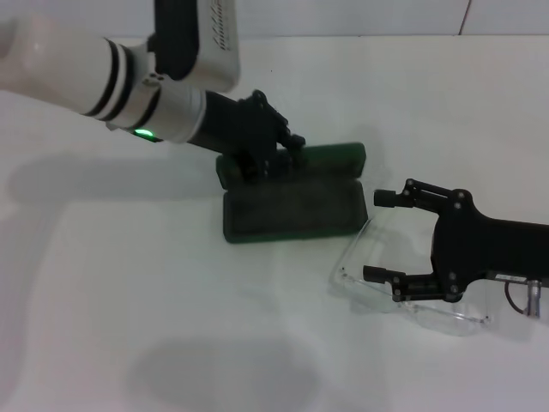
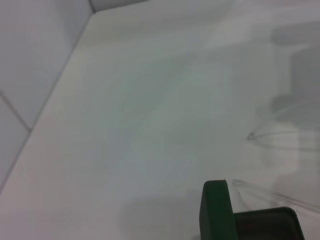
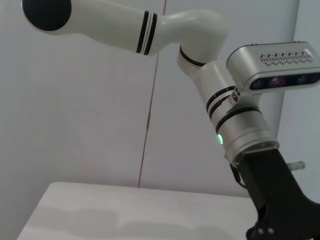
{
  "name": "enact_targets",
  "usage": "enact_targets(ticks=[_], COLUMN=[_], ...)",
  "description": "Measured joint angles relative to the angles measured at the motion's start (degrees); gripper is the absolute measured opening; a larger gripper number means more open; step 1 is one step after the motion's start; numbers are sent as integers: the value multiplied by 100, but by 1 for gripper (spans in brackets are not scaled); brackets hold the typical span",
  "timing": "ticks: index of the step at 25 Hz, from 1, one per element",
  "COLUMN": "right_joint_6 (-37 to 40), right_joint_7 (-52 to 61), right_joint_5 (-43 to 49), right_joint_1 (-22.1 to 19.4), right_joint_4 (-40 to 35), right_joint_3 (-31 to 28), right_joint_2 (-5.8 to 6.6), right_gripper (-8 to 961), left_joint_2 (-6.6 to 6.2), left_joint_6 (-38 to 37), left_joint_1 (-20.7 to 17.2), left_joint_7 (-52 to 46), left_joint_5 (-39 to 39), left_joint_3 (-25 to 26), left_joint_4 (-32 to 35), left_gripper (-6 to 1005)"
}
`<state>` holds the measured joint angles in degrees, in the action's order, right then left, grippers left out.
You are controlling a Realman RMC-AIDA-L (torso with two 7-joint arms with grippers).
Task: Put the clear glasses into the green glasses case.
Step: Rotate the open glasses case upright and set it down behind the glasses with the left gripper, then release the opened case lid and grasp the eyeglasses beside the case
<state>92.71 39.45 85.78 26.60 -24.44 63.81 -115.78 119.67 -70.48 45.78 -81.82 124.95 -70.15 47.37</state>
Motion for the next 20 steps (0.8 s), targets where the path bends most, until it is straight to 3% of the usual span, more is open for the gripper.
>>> enact_targets(ticks=[7,15,20], right_joint_6=[-39,-50,-53], right_joint_7=[-8,-14,-5], right_joint_5=[1,0,-1], right_joint_1=[-31,-38,-5], right_joint_4=[0,1,-15], right_joint_3=[0,0,0], right_joint_2=[12,29,31], right_gripper=[858,858,858], left_joint_2=[18,12,6], left_joint_6=[8,3,-44], left_joint_1=[45,13,-634], left_joint_7=[-138,-543,-306], left_joint_5=[-107,-122,-1232], left_joint_3=[-195,-244,-224], left_joint_4=[42,259,795], left_gripper=[205,448,546])
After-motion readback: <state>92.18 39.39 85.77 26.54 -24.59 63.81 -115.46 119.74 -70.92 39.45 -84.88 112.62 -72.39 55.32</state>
